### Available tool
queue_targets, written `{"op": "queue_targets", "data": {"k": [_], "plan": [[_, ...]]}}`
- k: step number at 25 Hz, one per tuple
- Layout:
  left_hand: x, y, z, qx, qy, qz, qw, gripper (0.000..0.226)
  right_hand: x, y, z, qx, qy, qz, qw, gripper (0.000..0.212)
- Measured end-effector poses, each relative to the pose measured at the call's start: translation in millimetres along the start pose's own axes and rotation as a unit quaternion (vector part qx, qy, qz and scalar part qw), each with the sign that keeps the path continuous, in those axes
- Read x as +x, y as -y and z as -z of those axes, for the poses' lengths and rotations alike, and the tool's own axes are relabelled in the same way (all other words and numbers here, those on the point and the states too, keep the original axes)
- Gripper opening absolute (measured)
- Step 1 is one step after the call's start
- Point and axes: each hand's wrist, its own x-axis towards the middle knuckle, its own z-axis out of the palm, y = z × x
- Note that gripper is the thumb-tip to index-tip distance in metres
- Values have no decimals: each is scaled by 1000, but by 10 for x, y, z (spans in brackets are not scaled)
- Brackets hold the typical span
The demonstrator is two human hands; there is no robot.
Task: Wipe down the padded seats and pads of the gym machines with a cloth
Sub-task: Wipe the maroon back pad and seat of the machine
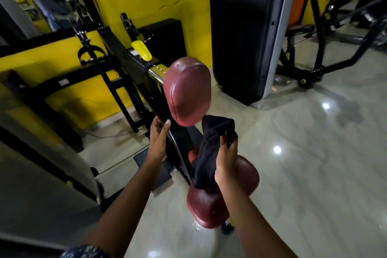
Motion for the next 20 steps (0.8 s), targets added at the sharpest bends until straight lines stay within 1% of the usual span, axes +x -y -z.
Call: {"op": "queue_targets", "data": {"k": [1,2,4,6,7,8,9,10,11,12,13,15,16,18,20], "plan": [[134,-81,8,7,3,-14,1000,65,68,22,-153,29,-24,-12,999,37],[285,-146,10,6,6,-24,1000,64,130,34,-318,43,-52,-6,998,35],[521,-323,-22,5,36,-61,997,63,212,148,-641,93,-102,26,990,31],[703,-533,-65,20,86,-115,989,62,270,328,-944,151,-112,61,980,25],[785,-619,-90,27,110,-130,985,57,308,391,-1094,163,-112,76,977,28],[871,-683,-108,34,135,-139,981,54,337,438,-1247,151,-111,98,977,34],[945,-735,-116,39,156,-147,976,59,347,476,-1392,109,-109,132,979,45],[1012,-756,-110,40,180,-151,971,73,380,474,-1519,48,-110,169,978,58],[1044,-767,-104,32,202,-146,968,87,434,435,-1621,-2,-118,215,969,66],[1113,-745,-93,19,223,-142,964,95,511,383,-1707,-42,-134,252,957,68],[1136,-733,-87,12,242,-141,960,100,606,331,-1747,-73,-151,267,949,67],[1195,-683,-62,13,262,-133,956,107,753,260,-1746,-88,-187,274,939,69],[1221,-660,-50,13,271,-130,954,110,747,259,-1739,-86,-196,280,936,71],[1251,-641,-14,5,294,-106,950,107,668,285,-1762,-78,-183,286,937,79],[1294,-608,26,-19,319,-87,944,88,597,390,-1834,-87,-177,304,932,89]]}}
